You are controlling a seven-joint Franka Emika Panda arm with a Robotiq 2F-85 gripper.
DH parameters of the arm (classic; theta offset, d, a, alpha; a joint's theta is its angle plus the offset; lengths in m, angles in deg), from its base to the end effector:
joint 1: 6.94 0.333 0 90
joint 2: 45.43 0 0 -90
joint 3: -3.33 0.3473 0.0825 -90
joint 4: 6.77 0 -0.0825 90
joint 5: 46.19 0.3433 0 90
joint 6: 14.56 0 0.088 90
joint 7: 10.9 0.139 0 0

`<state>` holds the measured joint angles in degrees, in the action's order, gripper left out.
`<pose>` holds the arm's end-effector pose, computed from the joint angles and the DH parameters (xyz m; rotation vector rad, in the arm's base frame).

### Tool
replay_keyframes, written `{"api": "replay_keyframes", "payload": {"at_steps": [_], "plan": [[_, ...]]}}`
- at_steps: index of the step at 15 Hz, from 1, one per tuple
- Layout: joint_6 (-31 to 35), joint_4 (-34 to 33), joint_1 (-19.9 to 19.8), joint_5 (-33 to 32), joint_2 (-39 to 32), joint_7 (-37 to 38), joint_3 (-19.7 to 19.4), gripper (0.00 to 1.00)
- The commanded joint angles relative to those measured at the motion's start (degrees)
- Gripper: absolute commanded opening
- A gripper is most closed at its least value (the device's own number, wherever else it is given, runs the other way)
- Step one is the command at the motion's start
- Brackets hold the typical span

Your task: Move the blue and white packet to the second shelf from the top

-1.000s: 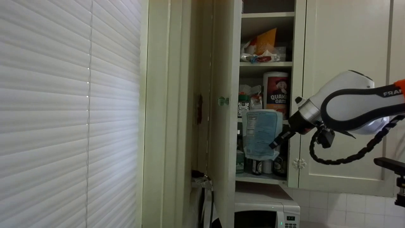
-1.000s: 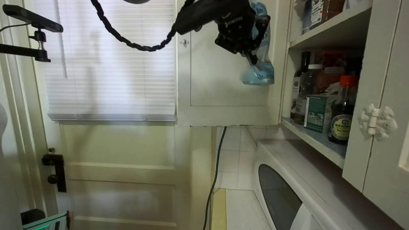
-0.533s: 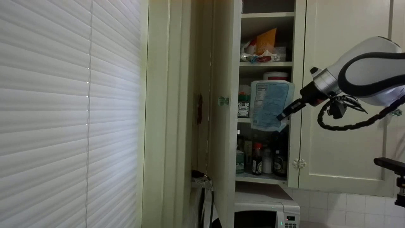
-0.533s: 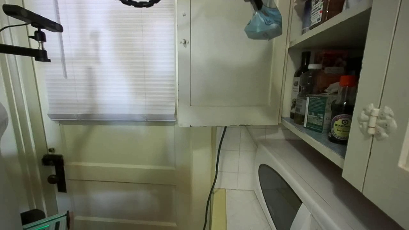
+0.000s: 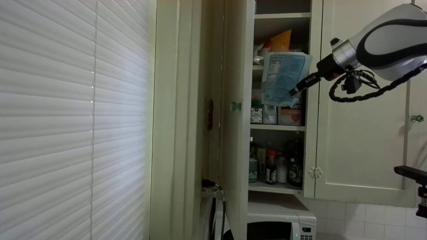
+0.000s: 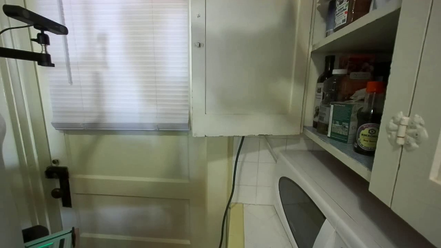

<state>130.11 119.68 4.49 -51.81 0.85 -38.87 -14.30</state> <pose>0.3028 -0.1048 0.7738 2.4970 0.4817 1.5448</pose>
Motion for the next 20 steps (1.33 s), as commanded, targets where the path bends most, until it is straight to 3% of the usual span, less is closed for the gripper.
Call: {"api": "replay_keyframes", "payload": {"at_steps": [1,7,8,9,16,20], "plan": [[-1.61,-9.36,2.25,1.99,-4.86,-2.58,0.21,0.00],[-0.82,-21.70,1.63,1.35,-12.12,-2.91,2.26,0.00],[-0.56,-22.37,1.58,0.94,-12.60,-4.10,2.31,0.00],[-0.13,-18.56,1.07,1.72,-10.45,-3.13,2.75,0.01],[-0.15,-21.43,0.74,1.80,-12.72,-4.10,2.92,0.00],[4.08,-26.89,-3.80,0.64,-19.18,1.81,4.10,0.00]]}}
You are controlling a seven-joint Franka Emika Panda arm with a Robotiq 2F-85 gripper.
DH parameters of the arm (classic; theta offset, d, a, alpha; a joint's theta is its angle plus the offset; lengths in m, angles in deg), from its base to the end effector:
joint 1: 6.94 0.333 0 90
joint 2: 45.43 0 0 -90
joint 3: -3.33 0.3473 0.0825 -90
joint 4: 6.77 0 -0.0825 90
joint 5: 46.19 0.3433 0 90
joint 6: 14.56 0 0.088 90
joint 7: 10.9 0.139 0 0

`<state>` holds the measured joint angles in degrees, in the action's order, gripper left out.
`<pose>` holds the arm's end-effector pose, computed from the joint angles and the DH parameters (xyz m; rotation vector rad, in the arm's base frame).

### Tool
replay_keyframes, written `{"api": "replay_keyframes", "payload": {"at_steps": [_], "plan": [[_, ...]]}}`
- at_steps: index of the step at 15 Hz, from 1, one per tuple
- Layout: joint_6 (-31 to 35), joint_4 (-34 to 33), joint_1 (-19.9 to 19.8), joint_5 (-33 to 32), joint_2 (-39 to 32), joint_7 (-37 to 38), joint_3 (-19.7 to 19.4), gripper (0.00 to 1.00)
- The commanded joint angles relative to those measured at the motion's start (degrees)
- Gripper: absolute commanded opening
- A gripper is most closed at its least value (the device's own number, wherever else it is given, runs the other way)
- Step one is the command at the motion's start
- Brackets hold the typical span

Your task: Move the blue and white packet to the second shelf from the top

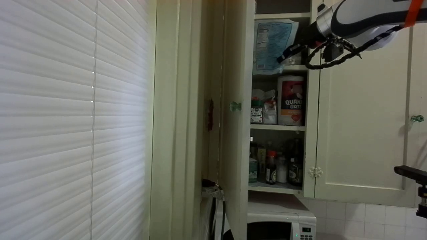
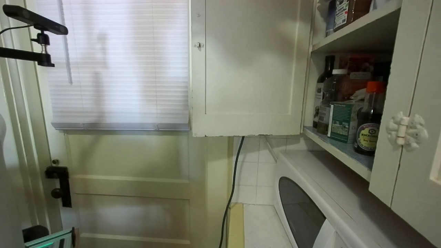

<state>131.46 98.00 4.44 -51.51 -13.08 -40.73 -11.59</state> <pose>0.3512 -0.0856 0.8873 2.2643 0.5004 1.6497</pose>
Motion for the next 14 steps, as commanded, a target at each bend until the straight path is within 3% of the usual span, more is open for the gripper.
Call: {"api": "replay_keyframes", "payload": {"at_steps": [1,14], "plan": [[4.06,-7.15,-4.86,-0.04,-7.32,4.63,1.86,0.00],[4.64,-33.50,-10.04,0.70,-28.88,11.28,6.83,0.00]]}}
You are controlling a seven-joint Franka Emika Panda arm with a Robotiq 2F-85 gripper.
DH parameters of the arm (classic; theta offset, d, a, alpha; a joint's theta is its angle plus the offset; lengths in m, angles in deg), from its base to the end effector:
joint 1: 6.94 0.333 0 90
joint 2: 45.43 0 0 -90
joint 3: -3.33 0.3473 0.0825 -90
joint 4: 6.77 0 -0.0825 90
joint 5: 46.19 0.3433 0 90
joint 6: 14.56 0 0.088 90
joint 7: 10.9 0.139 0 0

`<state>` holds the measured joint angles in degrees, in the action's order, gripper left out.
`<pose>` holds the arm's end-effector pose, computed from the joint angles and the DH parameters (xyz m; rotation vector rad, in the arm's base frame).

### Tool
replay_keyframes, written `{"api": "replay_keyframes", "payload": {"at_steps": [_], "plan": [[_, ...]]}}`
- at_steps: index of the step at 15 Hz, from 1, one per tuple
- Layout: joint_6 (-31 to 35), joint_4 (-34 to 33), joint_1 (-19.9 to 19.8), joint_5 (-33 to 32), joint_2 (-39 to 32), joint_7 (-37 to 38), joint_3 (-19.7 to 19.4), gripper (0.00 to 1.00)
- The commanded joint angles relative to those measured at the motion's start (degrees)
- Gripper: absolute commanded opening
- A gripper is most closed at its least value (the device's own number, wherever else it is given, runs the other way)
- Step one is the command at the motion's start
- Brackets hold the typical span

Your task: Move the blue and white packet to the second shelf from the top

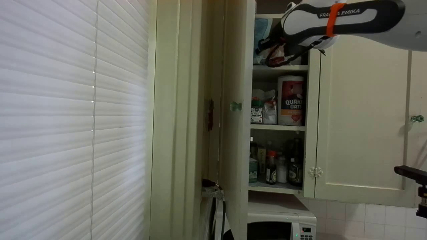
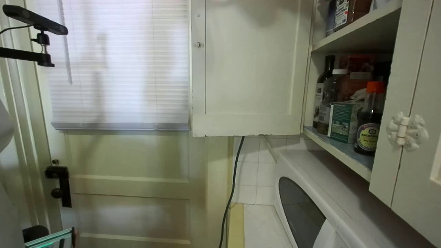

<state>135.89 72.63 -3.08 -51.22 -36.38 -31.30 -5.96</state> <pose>0.4723 -0.0588 0.9437 2.1504 0.3052 1.7557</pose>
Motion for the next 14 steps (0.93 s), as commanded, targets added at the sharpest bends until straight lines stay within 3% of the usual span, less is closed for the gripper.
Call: {"api": "replay_keyframes", "payload": {"at_steps": [1,3,14], "plan": [[0.42,-10.01,-3.28,-0.41,-7.08,2.44,1.51,0.00],[0.36,-13.71,-4.34,-0.89,-10.13,3.27,1.82,0.00],[2.09,-27.98,-3.45,-10.95,-23.03,15.63,-4.44,0.00]]}}
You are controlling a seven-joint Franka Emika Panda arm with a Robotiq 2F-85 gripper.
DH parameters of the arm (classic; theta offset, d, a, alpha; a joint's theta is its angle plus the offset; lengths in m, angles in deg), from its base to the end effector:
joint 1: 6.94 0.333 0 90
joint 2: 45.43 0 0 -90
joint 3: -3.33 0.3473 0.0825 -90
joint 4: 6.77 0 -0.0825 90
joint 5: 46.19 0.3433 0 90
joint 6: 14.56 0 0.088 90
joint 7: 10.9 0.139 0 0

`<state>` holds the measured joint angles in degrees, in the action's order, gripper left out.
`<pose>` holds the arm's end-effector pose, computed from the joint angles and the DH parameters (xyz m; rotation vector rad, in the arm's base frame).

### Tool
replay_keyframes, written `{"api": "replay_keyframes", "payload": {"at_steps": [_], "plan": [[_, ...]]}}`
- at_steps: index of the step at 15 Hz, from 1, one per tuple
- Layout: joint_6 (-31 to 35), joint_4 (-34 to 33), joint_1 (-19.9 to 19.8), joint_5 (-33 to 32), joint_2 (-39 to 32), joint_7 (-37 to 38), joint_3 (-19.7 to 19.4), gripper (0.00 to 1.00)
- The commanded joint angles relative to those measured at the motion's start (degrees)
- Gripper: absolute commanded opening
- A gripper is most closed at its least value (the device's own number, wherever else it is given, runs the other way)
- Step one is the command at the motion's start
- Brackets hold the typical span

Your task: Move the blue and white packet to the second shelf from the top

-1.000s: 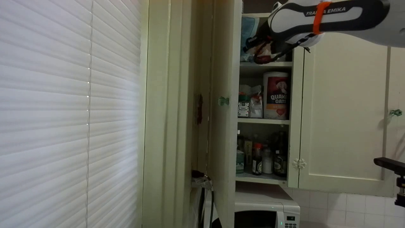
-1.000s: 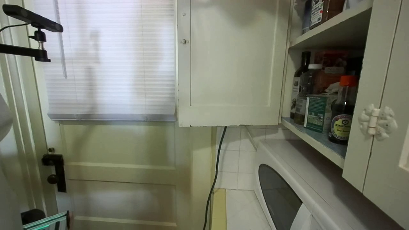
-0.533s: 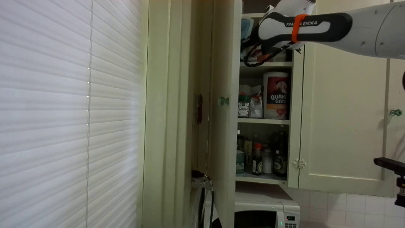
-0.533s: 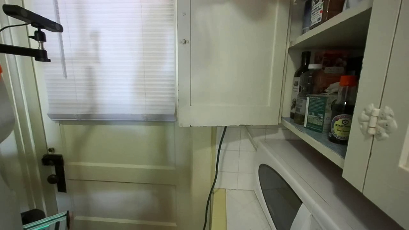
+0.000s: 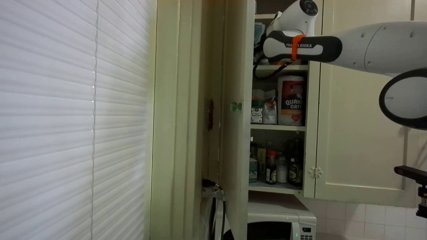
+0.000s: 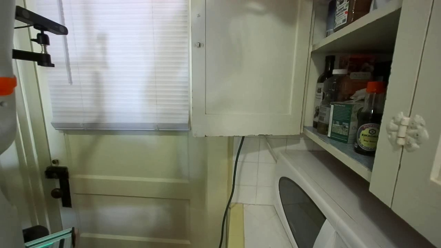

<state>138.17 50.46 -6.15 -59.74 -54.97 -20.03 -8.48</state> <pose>0.5592 -0.0824 0.9521 1.9824 0.1102 1.7682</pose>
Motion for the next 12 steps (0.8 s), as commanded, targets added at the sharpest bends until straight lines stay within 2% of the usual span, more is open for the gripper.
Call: {"api": "replay_keyframes", "payload": {"at_steps": [1,12], "plan": [[-0.90,-6.51,-0.30,-2.94,-5.07,5.35,-2.36,0.00],[-4.05,-8.22,-0.26,-1.93,-7.22,7.20,-2.74,0.00]]}}
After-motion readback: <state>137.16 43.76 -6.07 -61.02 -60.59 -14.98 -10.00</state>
